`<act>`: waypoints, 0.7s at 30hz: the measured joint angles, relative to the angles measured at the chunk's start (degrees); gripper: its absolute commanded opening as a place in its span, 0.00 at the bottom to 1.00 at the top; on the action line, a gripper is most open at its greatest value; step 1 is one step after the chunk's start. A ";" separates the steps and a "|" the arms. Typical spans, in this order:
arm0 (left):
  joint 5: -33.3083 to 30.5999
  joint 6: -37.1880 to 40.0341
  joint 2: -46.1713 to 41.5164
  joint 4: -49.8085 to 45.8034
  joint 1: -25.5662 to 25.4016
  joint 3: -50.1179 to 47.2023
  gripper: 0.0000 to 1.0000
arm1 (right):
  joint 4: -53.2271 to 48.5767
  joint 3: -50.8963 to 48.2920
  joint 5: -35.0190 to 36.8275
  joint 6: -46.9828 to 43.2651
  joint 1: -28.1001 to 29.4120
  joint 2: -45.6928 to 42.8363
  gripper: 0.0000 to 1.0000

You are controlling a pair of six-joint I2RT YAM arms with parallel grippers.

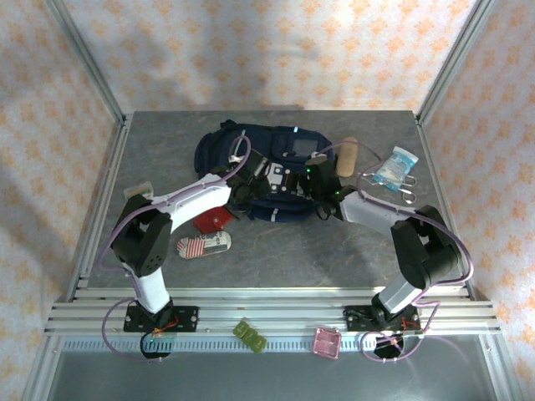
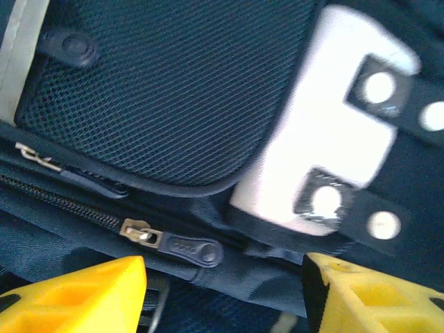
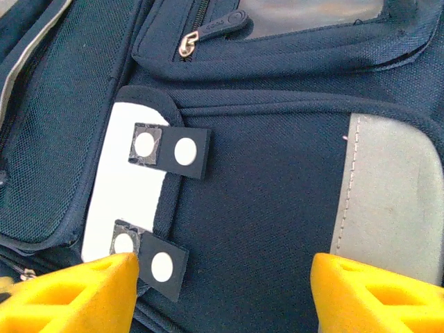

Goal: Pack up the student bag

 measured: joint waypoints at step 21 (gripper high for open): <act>-7.23 -3.91 11.85 -5.57 -0.39 6.78 0.40 | 3.19 -2.05 -0.48 1.11 0.00 0.90 0.66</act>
